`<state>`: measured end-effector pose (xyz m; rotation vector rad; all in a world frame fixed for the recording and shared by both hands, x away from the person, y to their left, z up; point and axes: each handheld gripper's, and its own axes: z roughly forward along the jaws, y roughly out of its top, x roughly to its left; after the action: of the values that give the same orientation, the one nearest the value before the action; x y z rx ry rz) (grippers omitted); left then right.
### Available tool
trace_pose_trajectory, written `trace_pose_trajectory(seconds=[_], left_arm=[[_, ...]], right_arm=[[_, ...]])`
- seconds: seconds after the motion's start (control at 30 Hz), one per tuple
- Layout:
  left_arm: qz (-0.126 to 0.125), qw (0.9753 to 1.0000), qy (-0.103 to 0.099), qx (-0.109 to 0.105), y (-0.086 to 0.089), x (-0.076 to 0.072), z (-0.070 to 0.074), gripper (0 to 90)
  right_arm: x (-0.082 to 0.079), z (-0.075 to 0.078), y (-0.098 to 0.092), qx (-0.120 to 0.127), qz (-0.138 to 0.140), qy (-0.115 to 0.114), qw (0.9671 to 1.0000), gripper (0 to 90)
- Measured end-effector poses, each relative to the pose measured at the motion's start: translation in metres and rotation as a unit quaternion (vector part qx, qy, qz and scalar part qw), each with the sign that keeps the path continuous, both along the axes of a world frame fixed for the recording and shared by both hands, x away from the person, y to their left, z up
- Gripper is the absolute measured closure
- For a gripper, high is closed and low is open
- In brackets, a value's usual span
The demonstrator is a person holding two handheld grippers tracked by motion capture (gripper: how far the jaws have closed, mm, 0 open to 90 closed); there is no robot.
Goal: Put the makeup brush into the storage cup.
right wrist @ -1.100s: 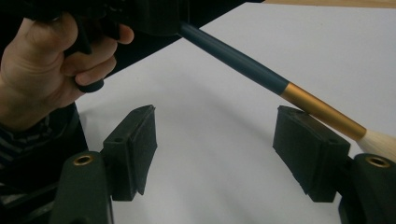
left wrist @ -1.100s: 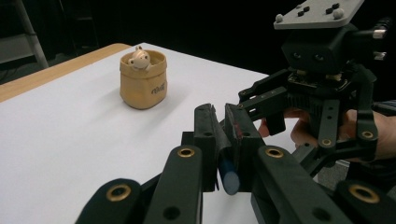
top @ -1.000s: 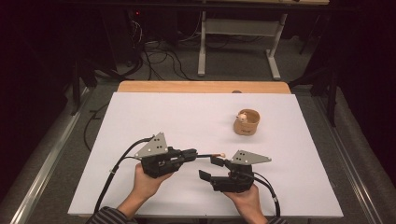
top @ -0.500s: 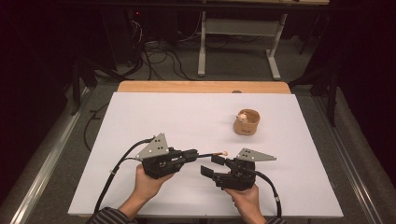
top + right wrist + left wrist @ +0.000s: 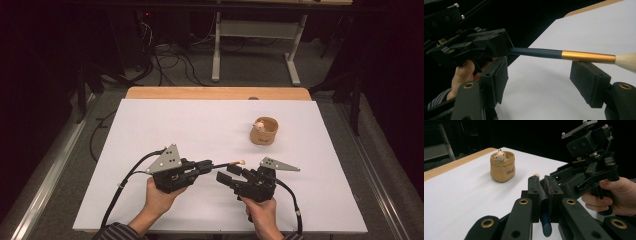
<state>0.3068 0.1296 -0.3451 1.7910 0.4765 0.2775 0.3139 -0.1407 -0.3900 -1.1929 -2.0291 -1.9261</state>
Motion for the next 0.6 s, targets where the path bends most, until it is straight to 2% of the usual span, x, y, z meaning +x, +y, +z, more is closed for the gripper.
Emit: trace_pose_trajectory(seconds=[0.37,0.6], left_arm=[[0.003,1.0,-0.005,0.0,-0.0032,-0.0015,-0.0013,84.2],[0.004,1.0,-0.007,0.0,-0.0053,-0.0022,-0.0024,84.3]], right_arm=[[0.0019,-0.0039,-0.0037,0.036,-0.017,0.025,0.9989,37.4],[0.0023,-0.0066,-0.0041,0.058,-0.028,0.044,0.997,40.0]])
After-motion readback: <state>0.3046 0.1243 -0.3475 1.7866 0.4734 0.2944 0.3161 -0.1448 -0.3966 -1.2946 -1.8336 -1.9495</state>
